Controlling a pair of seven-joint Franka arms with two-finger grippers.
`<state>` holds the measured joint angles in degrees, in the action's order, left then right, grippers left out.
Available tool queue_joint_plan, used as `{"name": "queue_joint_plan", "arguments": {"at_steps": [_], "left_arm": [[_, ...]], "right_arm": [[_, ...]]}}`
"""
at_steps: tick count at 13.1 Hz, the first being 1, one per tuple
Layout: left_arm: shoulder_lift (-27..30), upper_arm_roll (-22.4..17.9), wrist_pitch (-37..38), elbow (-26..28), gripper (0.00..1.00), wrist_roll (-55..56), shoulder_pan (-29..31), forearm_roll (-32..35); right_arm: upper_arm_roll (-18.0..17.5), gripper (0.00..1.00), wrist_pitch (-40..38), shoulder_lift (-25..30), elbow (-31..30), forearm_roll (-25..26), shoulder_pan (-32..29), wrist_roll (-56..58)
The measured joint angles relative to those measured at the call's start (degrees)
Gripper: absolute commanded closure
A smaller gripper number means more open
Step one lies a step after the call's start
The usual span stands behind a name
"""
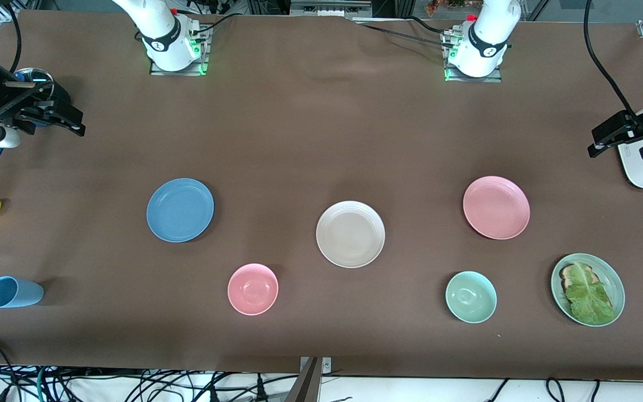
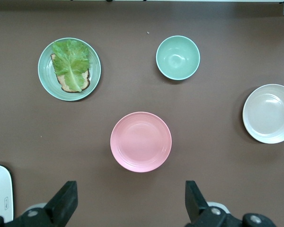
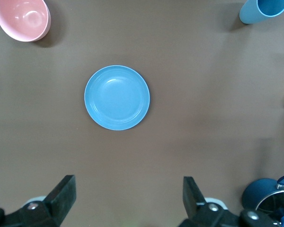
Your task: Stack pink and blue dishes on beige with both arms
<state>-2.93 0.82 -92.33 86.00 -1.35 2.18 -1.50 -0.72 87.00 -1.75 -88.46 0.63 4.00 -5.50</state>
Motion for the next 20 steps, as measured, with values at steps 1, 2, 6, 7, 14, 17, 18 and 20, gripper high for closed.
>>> {"name": "queue_joint_plan", "arguments": {"at_steps": [1, 2, 6, 7, 14, 17, 18, 20], "left_arm": [[0.0, 0.0, 0.0, 0.0, 0.0, 0.0, 0.0, 0.0], [0.0, 0.0, 0.0, 0.0, 0.0, 0.0, 0.0, 0.0], [0.0, 0.0, 0.0, 0.0, 0.0, 0.0, 0.0, 0.0], [0.0, 0.0, 0.0, 0.0, 0.0, 0.0, 0.0, 0.0], [0.0, 0.0, 0.0, 0.0, 0.0, 0.0, 0.0, 0.0], [0.0, 0.0, 0.0, 0.0, 0.0, 0.0, 0.0, 0.0], [0.0, 0.0, 0.0, 0.0, 0.0, 0.0, 0.0, 0.0], [0.0, 0.0, 0.0, 0.0, 0.0, 0.0, 0.0, 0.0]], "right_arm": [[0.0, 0.0, 0.2, 0.0, 0.0, 0.0, 0.0, 0.0], [0.0, 0.0, 0.6, 0.0, 0.0, 0.0, 0.0, 0.0], [0.0, 0.0, 1.0, 0.0, 0.0, 0.0, 0.0, 0.0], [0.0, 0.0, 1.0, 0.0, 0.0, 0.0, 0.0, 0.0], [0.0, 0.0, 1.0, 0.0, 0.0, 0.0, 0.0, 0.0], [0.0, 0.0, 1.0, 0.0, 0.0, 0.0, 0.0, 0.0], [0.0, 0.0, 1.0, 0.0, 0.0, 0.0, 0.0, 0.0], [0.0, 0.0, 1.0, 0.0, 0.0, 0.0, 0.0, 0.0]]}}
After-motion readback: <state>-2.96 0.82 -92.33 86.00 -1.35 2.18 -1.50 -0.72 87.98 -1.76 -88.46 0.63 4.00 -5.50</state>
